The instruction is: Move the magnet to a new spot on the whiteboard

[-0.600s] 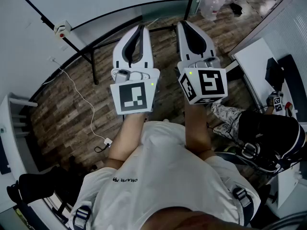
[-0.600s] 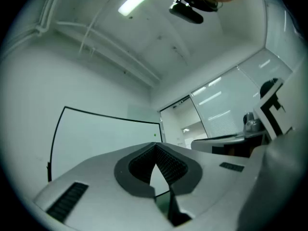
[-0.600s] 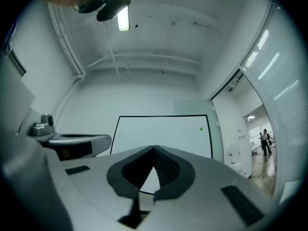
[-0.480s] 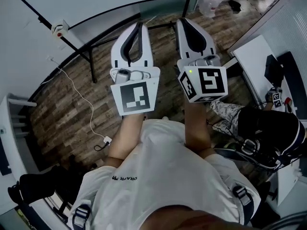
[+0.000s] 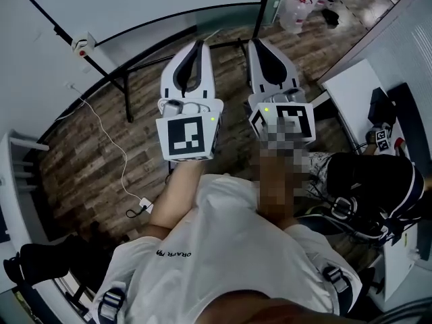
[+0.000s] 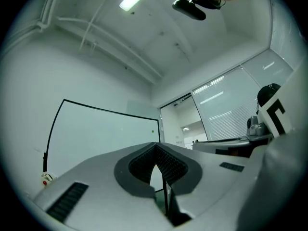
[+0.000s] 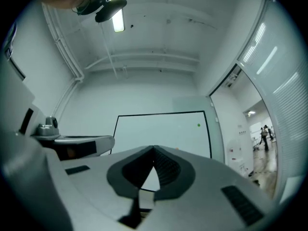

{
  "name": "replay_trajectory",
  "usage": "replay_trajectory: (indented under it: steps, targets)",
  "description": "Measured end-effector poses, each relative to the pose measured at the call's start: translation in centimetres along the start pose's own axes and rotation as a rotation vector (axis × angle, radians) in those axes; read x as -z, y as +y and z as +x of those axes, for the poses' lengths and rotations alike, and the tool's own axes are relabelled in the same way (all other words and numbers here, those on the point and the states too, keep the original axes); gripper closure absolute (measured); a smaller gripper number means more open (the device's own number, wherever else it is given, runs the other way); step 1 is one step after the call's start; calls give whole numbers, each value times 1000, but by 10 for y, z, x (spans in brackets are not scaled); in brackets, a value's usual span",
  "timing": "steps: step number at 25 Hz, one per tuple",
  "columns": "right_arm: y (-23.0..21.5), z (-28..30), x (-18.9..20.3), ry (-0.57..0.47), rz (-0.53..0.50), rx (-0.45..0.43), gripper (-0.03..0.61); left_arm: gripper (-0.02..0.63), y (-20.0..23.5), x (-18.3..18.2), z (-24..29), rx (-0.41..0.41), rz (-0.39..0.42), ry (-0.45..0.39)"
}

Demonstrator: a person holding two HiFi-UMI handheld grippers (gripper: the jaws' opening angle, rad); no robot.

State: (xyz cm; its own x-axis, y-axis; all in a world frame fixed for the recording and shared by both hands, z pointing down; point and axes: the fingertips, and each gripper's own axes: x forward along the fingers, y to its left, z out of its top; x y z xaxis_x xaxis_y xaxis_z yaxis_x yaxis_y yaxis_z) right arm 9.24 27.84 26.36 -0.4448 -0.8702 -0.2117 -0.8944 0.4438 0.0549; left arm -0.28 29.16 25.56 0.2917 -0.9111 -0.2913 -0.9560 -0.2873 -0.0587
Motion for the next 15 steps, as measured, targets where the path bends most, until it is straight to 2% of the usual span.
replay_trajectory:
  steps: [8, 15]
  targets:
    - [-19, -1, 11, 1, 37, -30, 565, 611, -20, 11, 8, -29, 38, 31]
    - [-33, 4, 28, 24, 57, -55, 566, 611, -32, 34, 20, -42, 34, 82]
